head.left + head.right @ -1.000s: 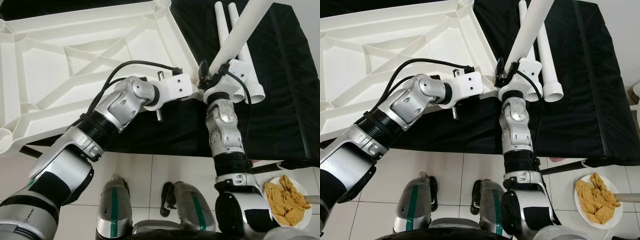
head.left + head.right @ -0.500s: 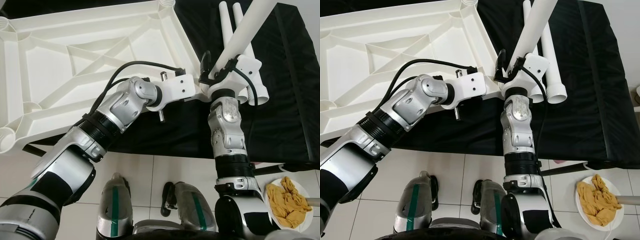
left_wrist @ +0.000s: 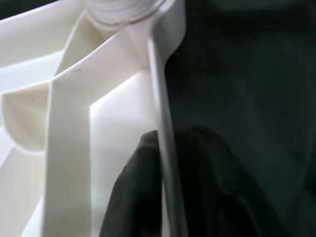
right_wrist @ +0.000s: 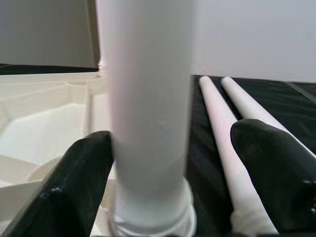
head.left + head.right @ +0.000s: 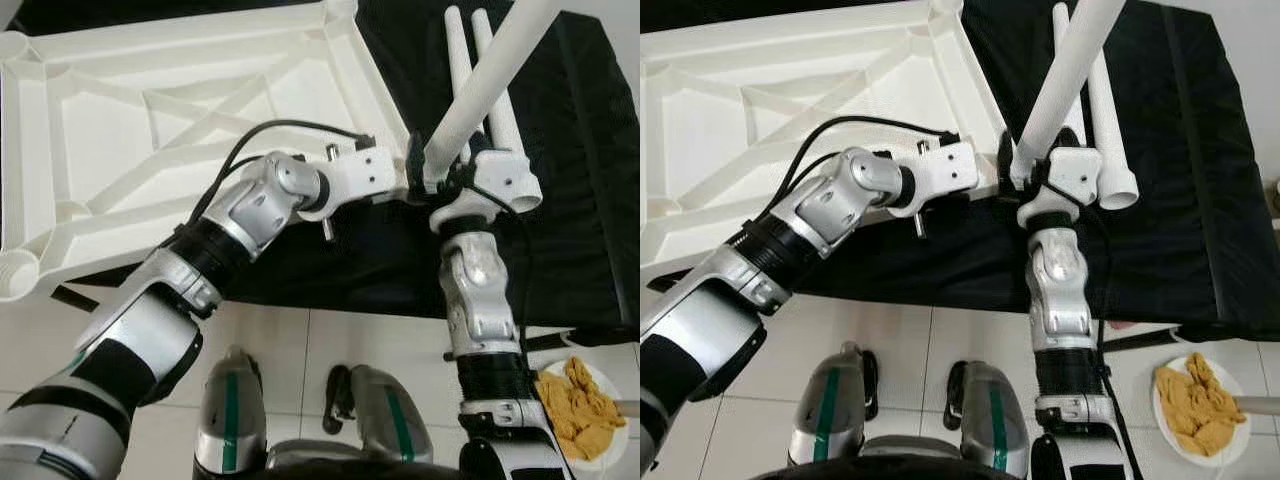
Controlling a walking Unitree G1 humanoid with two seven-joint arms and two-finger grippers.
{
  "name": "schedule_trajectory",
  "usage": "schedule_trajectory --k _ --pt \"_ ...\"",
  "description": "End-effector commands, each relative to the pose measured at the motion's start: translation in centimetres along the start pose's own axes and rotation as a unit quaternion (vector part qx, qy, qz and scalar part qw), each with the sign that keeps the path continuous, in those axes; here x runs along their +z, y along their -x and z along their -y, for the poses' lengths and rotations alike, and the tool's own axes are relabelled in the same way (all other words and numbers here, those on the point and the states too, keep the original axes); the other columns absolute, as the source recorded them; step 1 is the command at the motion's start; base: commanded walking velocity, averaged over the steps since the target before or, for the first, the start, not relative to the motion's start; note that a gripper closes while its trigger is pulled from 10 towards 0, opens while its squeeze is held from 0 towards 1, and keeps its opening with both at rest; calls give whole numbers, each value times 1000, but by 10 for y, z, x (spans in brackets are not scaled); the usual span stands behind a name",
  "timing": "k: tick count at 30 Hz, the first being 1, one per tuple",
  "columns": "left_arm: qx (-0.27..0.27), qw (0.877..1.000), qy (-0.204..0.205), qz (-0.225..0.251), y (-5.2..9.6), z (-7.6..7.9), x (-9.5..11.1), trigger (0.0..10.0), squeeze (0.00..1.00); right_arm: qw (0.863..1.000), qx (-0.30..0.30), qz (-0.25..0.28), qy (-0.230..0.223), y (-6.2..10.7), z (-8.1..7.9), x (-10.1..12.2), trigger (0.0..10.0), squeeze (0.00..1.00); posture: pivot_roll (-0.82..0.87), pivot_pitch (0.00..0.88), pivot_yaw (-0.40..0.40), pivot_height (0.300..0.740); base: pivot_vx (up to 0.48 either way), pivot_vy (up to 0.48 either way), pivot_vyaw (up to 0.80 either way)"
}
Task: Building children table
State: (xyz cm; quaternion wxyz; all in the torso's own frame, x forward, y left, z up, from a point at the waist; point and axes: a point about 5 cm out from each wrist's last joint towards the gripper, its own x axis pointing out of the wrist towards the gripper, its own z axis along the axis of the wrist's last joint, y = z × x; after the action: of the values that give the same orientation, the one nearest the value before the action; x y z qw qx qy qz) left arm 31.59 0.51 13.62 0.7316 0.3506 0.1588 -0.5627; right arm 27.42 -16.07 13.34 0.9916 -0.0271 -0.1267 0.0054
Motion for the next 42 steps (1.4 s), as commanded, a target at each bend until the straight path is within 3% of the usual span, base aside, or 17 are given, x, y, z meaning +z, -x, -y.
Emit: schedule_trajectory --k 1,11,12,13,22,24,27,31,33,42 --pt "-43 999 21 -26 -6 11 -14 10000 1000 1000 -1 9 10 3 5 3 10000 0 17 51 -30 740 0 0 0" --pt "-28 999 13 -23 -2 1 -10 10000 1000 1000 6 10 8 16 8 1 10000 0 14 44 -20 740 0 0 0" --pt "-23 999 14 -21 0 -2 -10 10000 427 1000 3 11 2 18 9 1 10000 0 14 42 -18 740 0 0 0" --pt "-17 1000 14 -18 3 -6 -9 10000 0 1000 -1 13 -4 20 11 1 10000 0 12 42 -14 740 0 0 0" --pt "35 999 41 8 13 -27 -1 10000 0 999 -12 34 -37 31 17 8 10000 0 6 44 -5 740 0 0 0" --pt "75 995 64 20 11 -36 3 10000 0 999 14 33 -42 40 15 9 10000 0 -4 48 3 740 0 0 0" --pt "89 993 77 25 11 -40 4 10000 0 998 26 27 -49 45 14 9 10000 0 -7 50 5 740 0 0 0" --pt "113 988 99 30 11 -48 7 10000 0 995 58 1 -79 53 12 7 10000 0 -20 54 12 740 0 0 0" --pt "129 986 105 29 11 -52 7 10000 0 990 82 -10 -118 59 9 8 10000 0 -37 59 23 740 0 0 0" --pt "192 972 132 15 9 -67 3 10000 0 979 125 -17 -162 63 4 15 10000 0 -49 61 28 740 0 0 0"
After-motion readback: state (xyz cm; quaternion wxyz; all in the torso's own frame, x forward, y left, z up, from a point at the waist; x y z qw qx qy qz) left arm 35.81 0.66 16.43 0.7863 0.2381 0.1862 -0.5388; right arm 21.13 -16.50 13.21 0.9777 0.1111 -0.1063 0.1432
